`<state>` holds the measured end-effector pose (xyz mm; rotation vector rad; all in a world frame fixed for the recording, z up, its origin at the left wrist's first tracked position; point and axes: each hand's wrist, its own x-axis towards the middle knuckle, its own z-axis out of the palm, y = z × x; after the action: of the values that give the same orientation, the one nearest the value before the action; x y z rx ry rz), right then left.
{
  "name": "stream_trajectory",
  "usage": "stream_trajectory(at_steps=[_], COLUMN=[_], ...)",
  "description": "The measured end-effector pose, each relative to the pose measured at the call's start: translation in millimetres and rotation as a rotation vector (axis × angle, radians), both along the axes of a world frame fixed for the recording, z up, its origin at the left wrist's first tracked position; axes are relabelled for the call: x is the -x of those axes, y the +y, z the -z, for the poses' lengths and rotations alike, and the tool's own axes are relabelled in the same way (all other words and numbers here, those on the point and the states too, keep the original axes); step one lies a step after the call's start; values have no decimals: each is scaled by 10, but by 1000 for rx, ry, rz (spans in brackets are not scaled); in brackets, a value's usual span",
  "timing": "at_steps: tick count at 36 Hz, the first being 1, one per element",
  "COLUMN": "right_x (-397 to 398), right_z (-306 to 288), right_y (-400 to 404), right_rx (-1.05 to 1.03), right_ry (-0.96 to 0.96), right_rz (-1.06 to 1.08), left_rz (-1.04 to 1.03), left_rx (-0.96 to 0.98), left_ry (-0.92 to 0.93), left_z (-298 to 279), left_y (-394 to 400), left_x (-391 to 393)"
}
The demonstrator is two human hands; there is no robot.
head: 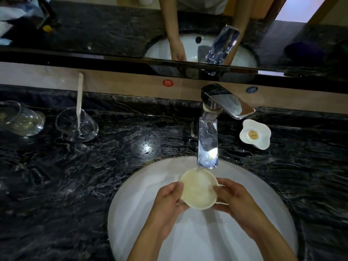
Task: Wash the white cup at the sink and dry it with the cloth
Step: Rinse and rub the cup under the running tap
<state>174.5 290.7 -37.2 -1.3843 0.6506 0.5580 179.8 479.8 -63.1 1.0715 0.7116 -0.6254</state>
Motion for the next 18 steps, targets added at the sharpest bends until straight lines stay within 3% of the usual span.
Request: stream_trajectory(at_steps=[5,9,18], right_x=[4,38,22], right_z=[119,172,11], right_y=[48,71,-16], right_rx=[-175,-247,-113], right_ry=[120,98,4], right_rz=[111,173,108], left_rz=[17,42,56], left_rx=[-57,-78,-78], left_ry=[-114,-174,-74], left_z=[-33,-26,56], left_y=[32,75,12], left_x=[2,-2,3])
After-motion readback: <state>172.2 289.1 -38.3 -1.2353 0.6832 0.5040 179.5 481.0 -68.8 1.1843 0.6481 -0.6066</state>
